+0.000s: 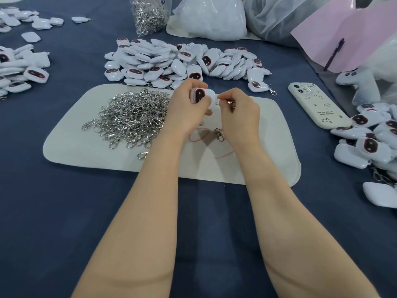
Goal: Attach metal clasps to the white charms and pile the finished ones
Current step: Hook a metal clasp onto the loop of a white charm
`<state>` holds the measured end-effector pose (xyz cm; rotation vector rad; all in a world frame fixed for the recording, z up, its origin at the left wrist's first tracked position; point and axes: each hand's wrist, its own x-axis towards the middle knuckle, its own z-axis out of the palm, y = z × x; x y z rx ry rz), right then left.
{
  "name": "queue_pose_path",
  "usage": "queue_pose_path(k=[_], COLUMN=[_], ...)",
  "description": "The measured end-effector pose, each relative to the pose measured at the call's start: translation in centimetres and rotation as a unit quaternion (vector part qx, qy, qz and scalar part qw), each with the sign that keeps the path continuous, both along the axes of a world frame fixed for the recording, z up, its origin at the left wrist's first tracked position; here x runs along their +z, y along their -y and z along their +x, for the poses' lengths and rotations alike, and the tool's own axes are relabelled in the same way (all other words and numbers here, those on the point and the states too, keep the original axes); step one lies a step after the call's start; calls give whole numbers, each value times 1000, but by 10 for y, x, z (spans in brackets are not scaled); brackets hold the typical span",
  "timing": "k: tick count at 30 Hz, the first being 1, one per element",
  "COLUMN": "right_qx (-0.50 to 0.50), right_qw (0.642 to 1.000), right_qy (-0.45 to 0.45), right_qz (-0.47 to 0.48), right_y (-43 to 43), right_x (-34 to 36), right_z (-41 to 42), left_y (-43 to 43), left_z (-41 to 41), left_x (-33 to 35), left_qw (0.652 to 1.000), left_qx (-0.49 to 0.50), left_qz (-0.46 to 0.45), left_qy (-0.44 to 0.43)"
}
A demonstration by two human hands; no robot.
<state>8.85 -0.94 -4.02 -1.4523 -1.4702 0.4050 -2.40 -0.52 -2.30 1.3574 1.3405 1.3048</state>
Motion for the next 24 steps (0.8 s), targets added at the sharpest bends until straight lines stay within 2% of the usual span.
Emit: queue_pose_path(k=[3, 7, 8, 10, 12, 14, 21, 24], right_qx=[14, 21, 22, 29, 45, 59, 34, 27], right_qw=[999, 996, 994, 992, 991, 992, 991, 987], right_qy=[32, -49, -68, -90, -100, -90, -122, -159], right_qz=[-23, -71, -77, -79, -79, -69, -46, -28], right_y=[-1, -3, -4, -4, -3, -1, -4, -4], right_x=[-2, -1, -1, 1, 3, 3, 2, 3], right_z=[-1, 0, 0, 1, 0, -2, -2, -2], left_y=[0, -2, -2, -2, -2, -2, 3, 4], left_z=[-2, 3, 5, 9, 10, 10, 12, 12], left_x=[-1, 0, 0, 0, 3, 4, 10, 11], left_qw=[992, 992, 996, 998, 975, 943, 893, 884], left_qx=[-4, 5, 6, 8, 9, 4, -38, -42], left_qz=[46, 35, 16, -45, -115, -156, -216, -229], left_qy=[-118, -117, -85, 36, 190, 293, 394, 405])
